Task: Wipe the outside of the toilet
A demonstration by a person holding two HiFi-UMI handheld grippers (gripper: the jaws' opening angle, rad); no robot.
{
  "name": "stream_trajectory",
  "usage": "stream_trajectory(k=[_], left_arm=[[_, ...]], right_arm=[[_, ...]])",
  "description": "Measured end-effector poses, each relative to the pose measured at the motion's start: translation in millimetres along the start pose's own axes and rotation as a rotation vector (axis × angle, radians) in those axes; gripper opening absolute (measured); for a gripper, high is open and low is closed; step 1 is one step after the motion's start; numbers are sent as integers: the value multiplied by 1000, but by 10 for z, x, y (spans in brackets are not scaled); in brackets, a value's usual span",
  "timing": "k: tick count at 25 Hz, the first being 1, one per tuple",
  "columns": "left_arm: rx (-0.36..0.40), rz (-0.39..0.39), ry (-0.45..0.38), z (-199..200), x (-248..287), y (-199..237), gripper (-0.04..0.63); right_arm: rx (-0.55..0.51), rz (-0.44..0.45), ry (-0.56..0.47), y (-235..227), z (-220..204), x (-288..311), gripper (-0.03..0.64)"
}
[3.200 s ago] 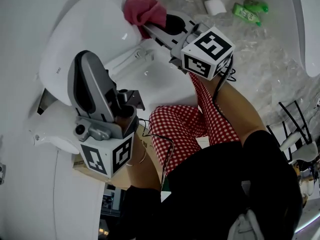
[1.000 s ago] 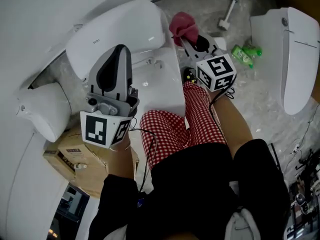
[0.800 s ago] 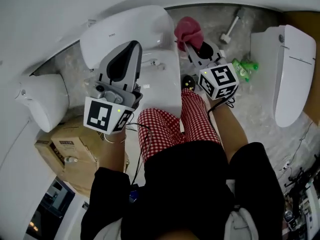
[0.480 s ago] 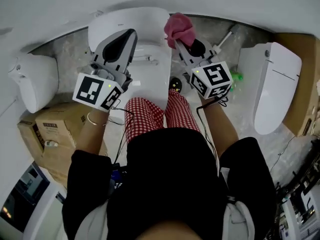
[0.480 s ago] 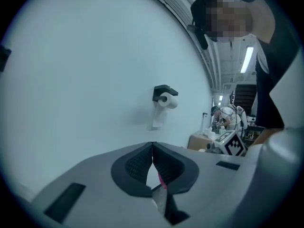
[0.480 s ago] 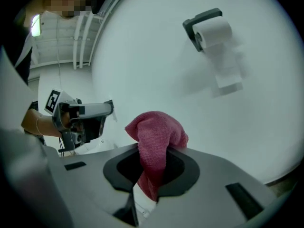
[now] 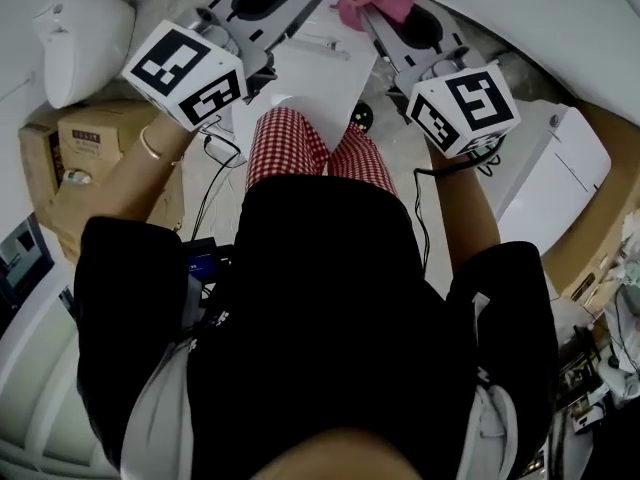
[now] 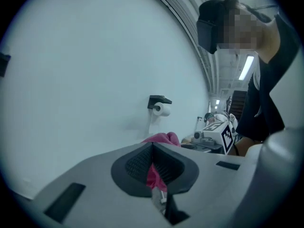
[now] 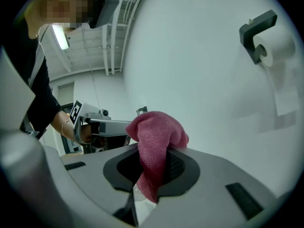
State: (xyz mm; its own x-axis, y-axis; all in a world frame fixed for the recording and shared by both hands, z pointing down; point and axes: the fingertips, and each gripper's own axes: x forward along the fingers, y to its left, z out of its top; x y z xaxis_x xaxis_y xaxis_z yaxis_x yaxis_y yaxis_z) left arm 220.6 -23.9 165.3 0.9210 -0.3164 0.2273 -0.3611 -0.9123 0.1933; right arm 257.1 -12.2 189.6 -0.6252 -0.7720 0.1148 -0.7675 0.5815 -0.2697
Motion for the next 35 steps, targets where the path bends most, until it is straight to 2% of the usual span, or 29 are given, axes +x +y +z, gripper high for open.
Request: stream_trajectory(k=[6, 9, 13, 18, 22, 32, 35], left_arm=[[-21, 88, -18, 167, -243, 42, 11], [-37, 132, -55, 242, -548, 198, 11], [-48, 184, -87, 307, -916, 364, 9], [-50, 266, -109, 314, -1044, 367, 9], [-46, 331, -103, 318, -1157, 384, 11], [-33, 416, -150, 496, -1434, 191, 9], [-41, 450, -168, 524, -1519, 145, 11]], right_arm=[[-18, 139, -3, 301, 149, 119, 78], [-37, 196, 23, 543, 168, 357, 78], [-36, 240, 27, 778, 235, 579, 78], [-26, 308, 9, 827, 298, 562, 78], [-37, 337, 1, 857, 333, 560, 78], [-35, 414, -26, 1028, 558, 506, 78], [-14, 408, -24, 1026, 561, 486, 78]])
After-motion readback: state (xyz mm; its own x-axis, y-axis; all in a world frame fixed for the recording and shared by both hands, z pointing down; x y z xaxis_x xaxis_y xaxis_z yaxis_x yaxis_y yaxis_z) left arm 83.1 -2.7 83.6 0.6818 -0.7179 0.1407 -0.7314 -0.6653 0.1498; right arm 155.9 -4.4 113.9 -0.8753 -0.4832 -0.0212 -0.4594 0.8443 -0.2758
